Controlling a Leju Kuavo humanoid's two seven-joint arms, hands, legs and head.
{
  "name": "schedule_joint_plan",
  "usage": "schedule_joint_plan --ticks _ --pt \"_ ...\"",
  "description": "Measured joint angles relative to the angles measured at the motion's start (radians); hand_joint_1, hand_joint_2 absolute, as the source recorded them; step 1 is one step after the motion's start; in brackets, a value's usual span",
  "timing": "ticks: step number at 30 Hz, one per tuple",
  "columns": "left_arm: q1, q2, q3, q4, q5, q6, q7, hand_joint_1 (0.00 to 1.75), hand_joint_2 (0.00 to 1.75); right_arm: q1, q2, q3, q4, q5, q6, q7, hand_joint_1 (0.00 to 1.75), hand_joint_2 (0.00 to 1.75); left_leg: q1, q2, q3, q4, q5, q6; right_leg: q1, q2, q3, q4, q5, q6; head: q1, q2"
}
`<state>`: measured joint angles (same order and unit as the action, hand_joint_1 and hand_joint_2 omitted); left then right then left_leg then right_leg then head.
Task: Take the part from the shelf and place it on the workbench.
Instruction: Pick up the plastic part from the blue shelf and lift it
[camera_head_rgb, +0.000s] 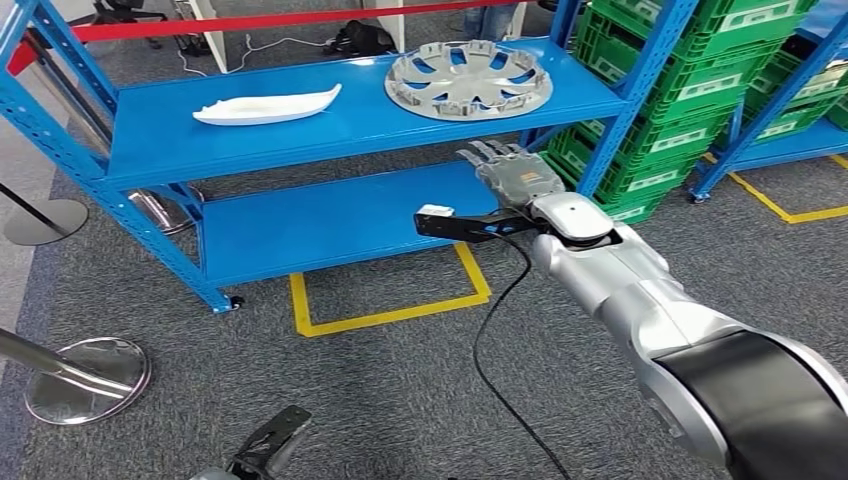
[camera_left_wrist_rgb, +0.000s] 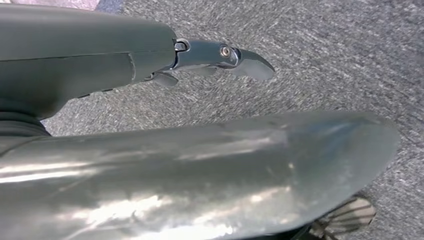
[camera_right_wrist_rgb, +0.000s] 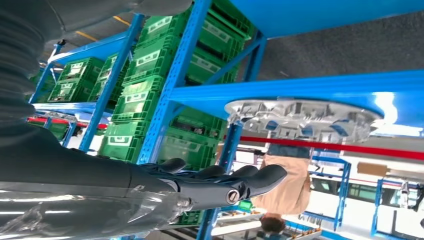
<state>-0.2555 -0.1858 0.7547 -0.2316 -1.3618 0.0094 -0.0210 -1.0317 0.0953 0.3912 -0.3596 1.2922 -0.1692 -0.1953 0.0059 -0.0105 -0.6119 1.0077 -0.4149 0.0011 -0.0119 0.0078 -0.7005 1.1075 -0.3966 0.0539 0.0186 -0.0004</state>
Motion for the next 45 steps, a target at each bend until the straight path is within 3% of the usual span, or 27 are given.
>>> schedule_joint_plan --ticks 2,6,8,10,11,12,13,15,17,21,23,25,26,27,28,30,32,35,37,40,41,42,43,45 --pt "-0.001 0.000 0.000 0.000 0.000 -0.001 0.000 0.00 0.00 -0.003 0.000 0.002 0.000 -0.002 -0.002 -0.002 0.00 1.75 -0.003 0.000 0.002 0.001 -0.004 -0.008 0.005 0.000 0.039 -0.072 0.016 -0.007 -0.001 0.000" --pt "-0.001 -0.002 0.000 0.000 0.000 -0.002 0.000 0.00 0.00 -0.003 -0.004 0.006 -0.001 -0.007 -0.004 -0.003 0.00 1.75 -0.001 0.001 -0.002 0.012 -0.019 -0.029 0.003 0.004 0.045 -0.079 0.012 -0.025 -0.004 0.000" --pt "-0.003 -0.001 0.000 0.000 0.000 -0.002 0.000 0.00 0.00 -0.006 -0.004 0.007 -0.002 -0.009 -0.004 -0.004 0.00 1.75 0.001 0.002 -0.046 0.100 -0.068 -0.040 -0.002 0.005 0.048 -0.082 0.012 -0.033 -0.010 0.000" --pt "-0.002 -0.001 0.000 0.000 -0.001 -0.002 0.000 0.00 0.00 -0.003 -0.004 0.009 -0.001 -0.009 -0.004 -0.004 0.00 1.75 0.003 0.002 -0.122 0.237 -0.120 -0.047 -0.003 0.005 0.049 -0.082 0.010 -0.037 -0.013 0.000" --pt "-0.001 -0.001 0.000 0.000 -0.001 -0.002 0.000 0.00 0.00 0.001 -0.004 0.010 -0.001 -0.009 -0.004 -0.004 0.00 1.75 0.004 0.002 -0.149 0.279 -0.124 -0.049 -0.003 0.005 0.050 -0.082 0.009 -0.037 -0.013 0.000" --pt "0.000 0.000 0.000 0.000 -0.001 -0.002 0.000 0.00 0.00 0.004 -0.004 0.011 -0.001 -0.009 -0.004 -0.004 0.00 1.75 0.005 0.002 -0.159 0.286 -0.110 -0.051 -0.004 0.005 0.051 -0.082 0.008 -0.036 -0.013 0.000" --pt "0.000 0.000 0.000 0.000 -0.002 -0.002 0.000 0.00 0.00 0.005 -0.004 0.011 -0.001 -0.009 -0.004 -0.004 0.00 1.75 0.007 0.002 -0.151 0.256 -0.077 -0.052 -0.006 0.005 0.053 -0.082 0.006 -0.034 -0.013 0.000" --pt "-0.001 -0.001 -0.001 0.001 -0.003 -0.002 0.000 0.00 0.00 0.002 -0.004 0.012 -0.001 -0.009 -0.004 -0.004 0.00 1.75 0.012 0.003 -0.099 0.135 0.001 -0.056 -0.007 0.007 0.057 -0.079 0.000 -0.024 -0.014 0.000" --pt "-0.003 -0.002 -0.002 0.002 -0.004 -0.002 0.000 0.00 0.00 -0.004 -0.004 0.013 -0.001 -0.009 -0.005 -0.004 0.00 1.75 0.014 0.001 -0.052 0.036 0.030 -0.048 -0.005 0.009 0.055 -0.074 -0.006 -0.010 -0.015 0.000" --pt "-0.003 -0.003 -0.006 0.003 -0.007 -0.003 0.000 0.00 0.00 -0.007 -0.005 0.016 -0.001 -0.009 -0.005 -0.004 0.00 1.75 0.011 0.000 -0.036 0.012 0.018 -0.014 -0.008 0.007 0.054 -0.069 -0.015 0.013 -0.013 0.000" --pt "-0.004 -0.003 -0.006 0.003 -0.008 -0.003 0.000 0.00 0.00 -0.010 -0.006 0.018 -0.001 -0.010 -0.005 -0.004 0.00 1.75 0.010 0.000 -0.029 0.010 0.016 -0.001 -0.008 0.001 0.016 0.009 -0.056 0.018 -0.008 0.000" --pt "-0.004 -0.003 -0.007 0.003 -0.009 -0.003 0.000 0.00 0.00 -0.009 -0.007 0.019 -0.001 -0.010 -0.005 -0.004 0.00 1.75 0.006 0.000 -0.025 0.010 0.012 0.007 -0.006 0.000 -0.054 0.148 -0.112 0.019 -0.004 0.000" --pt "-0.003 -0.003 -0.007 0.003 -0.009 -0.003 0.000 0.00 0.00 -0.005 -0.007 0.020 -0.001 -0.010 -0.005 -0.004 0.00 1.75 0.003 0.000 -0.023 0.010 0.010 0.010 -0.006 0.000 -0.082 0.197 -0.123 0.017 -0.004 0.000" --pt "-0.003 -0.004 -0.007 0.003 -0.009 -0.003 0.000 0.00 0.00 -0.001 -0.007 0.021 -0.001 -0.010 -0.005 -0.005 0.00 1.75 0.001 0.000 -0.020 0.010 0.008 0.011 -0.004 0.000 -0.093 0.210 -0.115 0.014 -0.004 0.000" --pt "-0.002 -0.004 -0.008 0.003 -0.009 -0.003 0.000 0.00 0.00 0.002 -0.008 0.022 -0.001 -0.010 -0.005 -0.005 0.00 1.75 0.000 -0.002 -0.016 0.010 0.005 0.012 -0.002 0.000 -0.084 0.182 -0.089 0.009 -0.004 0.000" --pt "-0.002 -0.004 -0.010 0.003 -0.009 -0.003 0.000 0.00 0.00 0.001 -0.008 0.023 -0.001 -0.009 -0.006 -0.005 0.00 1.75 -0.003 -0.004 -0.008 0.011 -0.001 0.008 0.004 0.000 -0.023 0.049 -0.018 -0.004 -0.004 0.000" --pt "-0.003 -0.005 -0.014 0.003 -0.009 -0.003 0.000 0.00 0.00 -0.004 -0.008 0.024 -0.001 -0.009 -0.006 -0.005 0.00 1.75 -0.006 -0.004 -0.004 0.012 -0.007 0.000 0.010 0.000 0.028 -0.053 0.014 -0.013 -0.005 0.000" --pt "-0.004 -0.006 -0.019 0.003 -0.010 -0.004 0.000 0.00 0.00 -0.003 -0.009 0.025 -0.001 -0.009 -0.006 -0.006 0.00 1.75 -0.006 -0.003 -0.003 0.008 -0.010 -0.014 0.012 0.003 0.041 -0.074 0.012 -0.020 -0.005 0.000" --pt "-0.005 -0.006 -0.022 0.003 -0.010 -0.004 0.000 0.00 0.00 -0.005 -0.010 0.025 -0.002 -0.009 -0.006 -0.006 0.00 1.75 -0.006 -0.002 -0.014 0.032 -0.030 -0.026 0.007 0.004 0.045 -0.081 0.013 -0.029 -0.007 0.000" --pt "-0.005 -0.005 -0.024 0.003 -0.011 -0.004 0.000 0.00 0.00 -0.003 -0.010 0.025 -0.001 -0.009 -0.005 -0.007 0.00 1.75 -0.003 -0.001 -0.104 0.199 -0.108 -0.042 0.002 0.003 0.048 -0.085 0.012 -0.038 -0.011 0.000" --pt "-0.004 -0.005 -0.024 0.003 -0.011 -0.004 0.000 0.00 0.00 0.000 -0.010 0.025 -0.001 -0.009 -0.005 -0.007 0.00 1.75 -0.001 -0.001 -0.136 0.252 -0.122 -0.045 0.001 0.003 0.049 -0.085 0.010 -0.038 -0.011 0.000" --pt "-0.004 -0.005 -0.024 0.003 -0.011 -0.004 0.000 0.00 0.00 0.003 -0.010 0.025 -0.001 -0.009 -0.005 -0.007 0.00 1.75 0.001 -0.001 -0.154 0.275 -0.117 -0.047 0.000 0.003 0.051 -0.084 0.008 -0.038 -0.010 0.000" --pt "-0.003 -0.004 -0.024 0.003 -0.011 -0.004 0.000 0.00 0.00 0.006 -0.010 0.025 -0.001 -0.009 -0.005 -0.007 0.00 1.75 0.003 0.000 -0.154 0.261 -0.092 -0.049 -0.002 0.003 0.053 -0.084 0.006 -0.036 -0.010 0.000" --pt "-0.003 -0.004 -0.024 0.003 -0.011 -0.004 0.000 0.00 0.00 0.007 -0.010 0.026 -0.001 -0.010 -0.004 -0.007 0.00 1.75 0.008 0.002 -0.105 0.146 -0.012 -0.055 -0.007 0.004 0.061 -0.083 -0.001 -0.027 -0.011 0.000"
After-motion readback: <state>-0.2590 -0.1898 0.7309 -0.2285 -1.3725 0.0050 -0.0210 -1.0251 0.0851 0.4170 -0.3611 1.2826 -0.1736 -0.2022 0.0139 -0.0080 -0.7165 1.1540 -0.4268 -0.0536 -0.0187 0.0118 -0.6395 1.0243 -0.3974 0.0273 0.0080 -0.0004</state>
